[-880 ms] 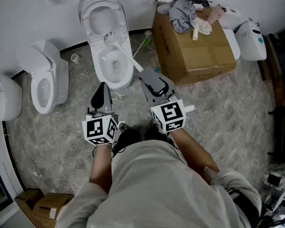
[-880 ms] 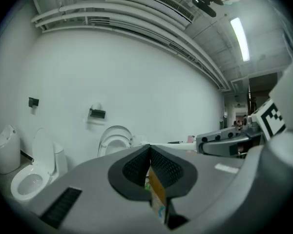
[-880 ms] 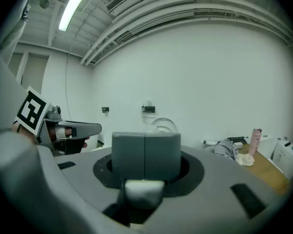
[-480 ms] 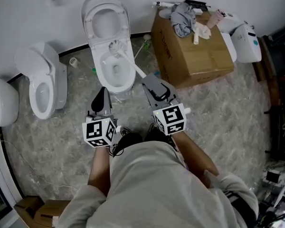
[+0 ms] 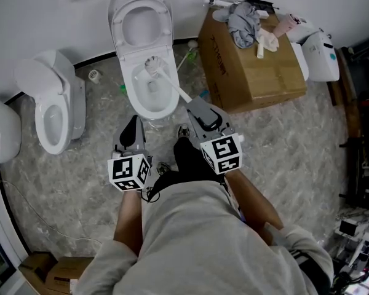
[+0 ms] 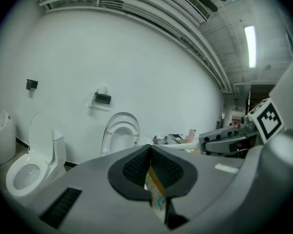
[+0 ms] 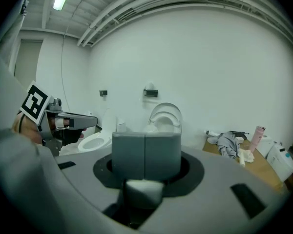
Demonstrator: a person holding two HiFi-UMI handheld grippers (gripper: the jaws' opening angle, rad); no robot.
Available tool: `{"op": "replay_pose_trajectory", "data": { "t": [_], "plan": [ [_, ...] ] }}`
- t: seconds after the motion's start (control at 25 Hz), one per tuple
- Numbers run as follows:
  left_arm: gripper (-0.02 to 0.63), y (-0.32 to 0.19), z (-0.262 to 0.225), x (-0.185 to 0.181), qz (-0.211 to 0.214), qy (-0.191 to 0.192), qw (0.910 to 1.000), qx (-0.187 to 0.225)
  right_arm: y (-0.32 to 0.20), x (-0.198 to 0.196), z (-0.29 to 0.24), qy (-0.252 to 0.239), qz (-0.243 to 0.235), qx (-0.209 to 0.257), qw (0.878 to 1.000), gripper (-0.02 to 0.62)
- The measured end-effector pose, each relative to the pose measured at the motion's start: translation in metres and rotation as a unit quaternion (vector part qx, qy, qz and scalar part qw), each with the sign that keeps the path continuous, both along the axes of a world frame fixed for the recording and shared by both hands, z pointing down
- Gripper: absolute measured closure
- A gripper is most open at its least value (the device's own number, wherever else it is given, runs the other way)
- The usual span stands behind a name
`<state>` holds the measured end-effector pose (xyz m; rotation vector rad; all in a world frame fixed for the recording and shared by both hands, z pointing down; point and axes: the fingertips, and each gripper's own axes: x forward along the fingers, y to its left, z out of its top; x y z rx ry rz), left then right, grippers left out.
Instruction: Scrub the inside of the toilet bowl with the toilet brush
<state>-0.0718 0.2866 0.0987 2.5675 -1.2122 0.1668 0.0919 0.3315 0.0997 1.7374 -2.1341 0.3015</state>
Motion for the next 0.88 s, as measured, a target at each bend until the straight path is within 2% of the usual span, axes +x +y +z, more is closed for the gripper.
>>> {"op": "replay_pose_trajectory", "data": {
  "t": [0.24,0.48,0.72,0.88],
  "plan": [
    [0.597,-0.044,0.018,0.01,-0.014,-0.016,0.9997,-0.016,-0.049,0.013,0.022,0.006,-0.023,-0.026,0.999,0.448],
    [0.597,-0.097,0.043,0.036,-0.026,-0.032,0.9979,-0.05,-0.109,0.039,0.048,0.012,-0.062,-0.062,0.996,0.448],
    [0.597,-0.142,0.086,0.066,-0.045,-0.05,0.993,-0.097,-0.158,0.068,0.093,0.025,-0.116,-0.113,0.986,0.448],
    [0.597,-0.165,0.121,0.073,-0.064,-0.059,0.9882,-0.126,-0.189,0.083,0.129,0.032,-0.146,-0.142,0.979,0.448]
  ]
}}
